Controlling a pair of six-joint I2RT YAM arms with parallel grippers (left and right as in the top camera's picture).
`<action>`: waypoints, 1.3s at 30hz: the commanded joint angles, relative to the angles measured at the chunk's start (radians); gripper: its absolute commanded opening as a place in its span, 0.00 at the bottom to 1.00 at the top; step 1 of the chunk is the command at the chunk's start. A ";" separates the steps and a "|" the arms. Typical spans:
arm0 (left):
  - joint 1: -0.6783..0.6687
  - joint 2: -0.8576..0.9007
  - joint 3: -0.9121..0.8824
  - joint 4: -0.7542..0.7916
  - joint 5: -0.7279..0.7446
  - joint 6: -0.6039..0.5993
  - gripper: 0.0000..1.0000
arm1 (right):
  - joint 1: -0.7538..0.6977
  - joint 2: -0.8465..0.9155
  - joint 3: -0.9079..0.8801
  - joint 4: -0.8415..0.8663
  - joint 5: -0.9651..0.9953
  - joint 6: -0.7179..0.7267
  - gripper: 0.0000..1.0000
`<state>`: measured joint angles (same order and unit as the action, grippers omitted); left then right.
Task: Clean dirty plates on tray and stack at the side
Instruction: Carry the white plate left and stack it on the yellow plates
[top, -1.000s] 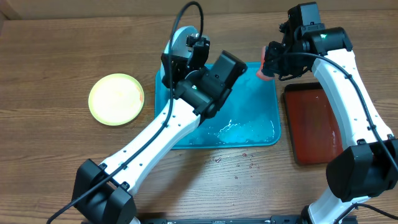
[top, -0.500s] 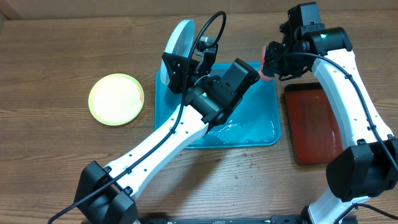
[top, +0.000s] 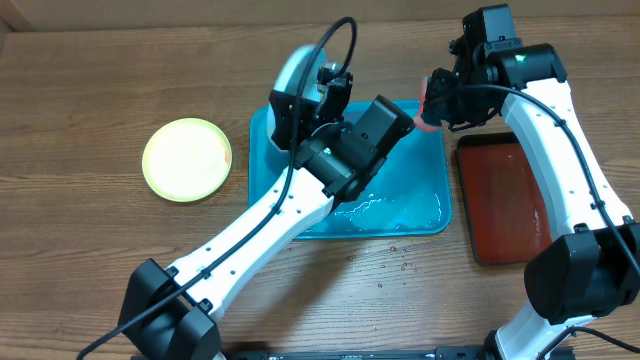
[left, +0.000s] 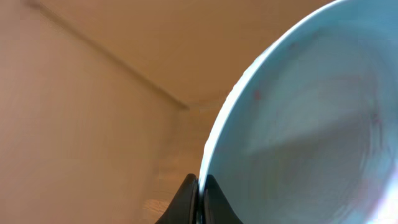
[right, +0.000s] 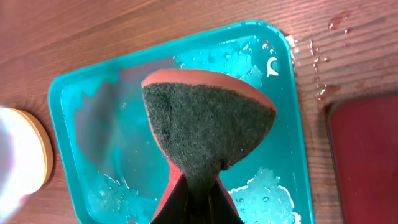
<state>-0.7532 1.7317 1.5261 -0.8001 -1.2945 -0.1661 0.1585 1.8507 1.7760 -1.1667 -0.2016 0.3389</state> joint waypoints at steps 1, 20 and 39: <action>0.066 -0.042 0.021 -0.045 0.375 -0.076 0.04 | 0.002 -0.003 0.004 0.000 0.010 -0.008 0.04; 0.918 -0.065 -0.082 -0.110 1.573 -0.084 0.04 | 0.002 -0.003 0.004 -0.002 0.010 -0.010 0.04; 1.205 -0.064 -0.500 0.364 1.368 -0.259 0.04 | 0.002 -0.003 0.004 0.005 0.009 -0.026 0.04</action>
<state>0.4469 1.6966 1.0500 -0.4763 0.1856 -0.3462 0.1585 1.8507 1.7760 -1.1683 -0.2012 0.3321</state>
